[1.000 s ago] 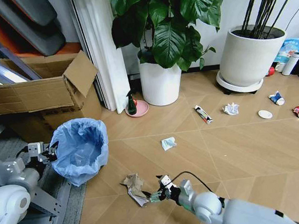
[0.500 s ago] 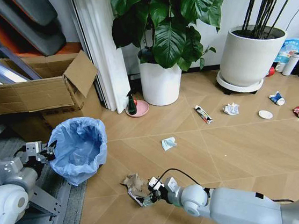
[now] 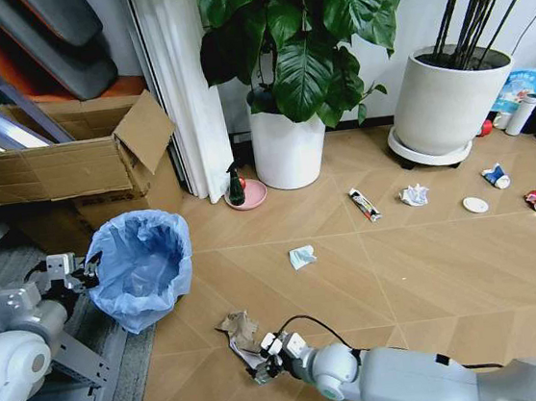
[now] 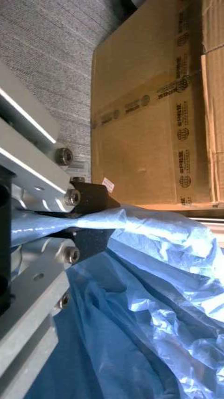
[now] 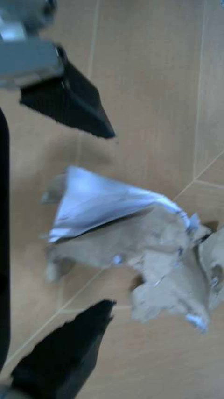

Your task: Pick up the trash bin and place the garbage on the floor into it.

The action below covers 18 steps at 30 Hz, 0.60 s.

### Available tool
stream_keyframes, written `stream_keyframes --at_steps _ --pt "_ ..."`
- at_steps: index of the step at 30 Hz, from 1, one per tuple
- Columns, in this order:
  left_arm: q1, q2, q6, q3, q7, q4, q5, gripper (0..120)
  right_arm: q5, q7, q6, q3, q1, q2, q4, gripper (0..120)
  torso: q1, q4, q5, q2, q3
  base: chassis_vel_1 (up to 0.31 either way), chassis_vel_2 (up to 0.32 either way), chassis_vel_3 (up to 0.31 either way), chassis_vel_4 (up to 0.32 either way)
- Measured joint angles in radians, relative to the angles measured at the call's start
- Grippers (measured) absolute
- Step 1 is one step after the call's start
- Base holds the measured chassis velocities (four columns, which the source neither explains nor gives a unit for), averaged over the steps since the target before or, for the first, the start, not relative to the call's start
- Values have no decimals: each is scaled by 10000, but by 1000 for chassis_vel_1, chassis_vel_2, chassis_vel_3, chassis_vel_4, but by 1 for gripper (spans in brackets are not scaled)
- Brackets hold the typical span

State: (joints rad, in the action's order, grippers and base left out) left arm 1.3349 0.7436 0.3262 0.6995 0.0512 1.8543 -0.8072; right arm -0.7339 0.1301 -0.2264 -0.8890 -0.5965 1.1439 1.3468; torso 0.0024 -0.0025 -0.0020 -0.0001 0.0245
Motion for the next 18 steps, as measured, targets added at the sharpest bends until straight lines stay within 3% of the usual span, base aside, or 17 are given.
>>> stream_keyframes --at_steps 4,6,7,9,10,13,18 --pt "-39 -17 -2 -15 1 10 -9 0 7 27 -235 -41 38 565 -552 73 0 0 0 0 0 0 0 0 0" --pt "-45 -17 -2 -16 1 11 -12 0 2 35 -250 -41 38 601 -597 71 0 0 0 0 0 0 0 0 0" --pt "-67 -23 -2 -16 1 18 -30 0 -13 87 -324 -41 38 718 -738 62 0 0 1 0 0 0 0 0 0" --pt "-73 -26 -2 -17 1 23 -37 0 -39 107 -380 -41 40 735 -766 58 0 0 1 1 0 0 0 0 0" --pt "-68 -27 -7 -17 0 27 -47 0 -174 210 -521 -31 30 711 -777 46 0 -1 0 1 0 0 0 0 0" --pt "-48 -27 -24 -17 -17 19 -46 0 -232 269 -578 14 -24 654 -773 38 0 -1 1 1 0 0 0 0 0" --pt "-60 -27 -44 -16 -57 -58 -39 0 -248 368 -695 167 -229 489 -723 15 0 -1 1 0 0 0 0 0 0"
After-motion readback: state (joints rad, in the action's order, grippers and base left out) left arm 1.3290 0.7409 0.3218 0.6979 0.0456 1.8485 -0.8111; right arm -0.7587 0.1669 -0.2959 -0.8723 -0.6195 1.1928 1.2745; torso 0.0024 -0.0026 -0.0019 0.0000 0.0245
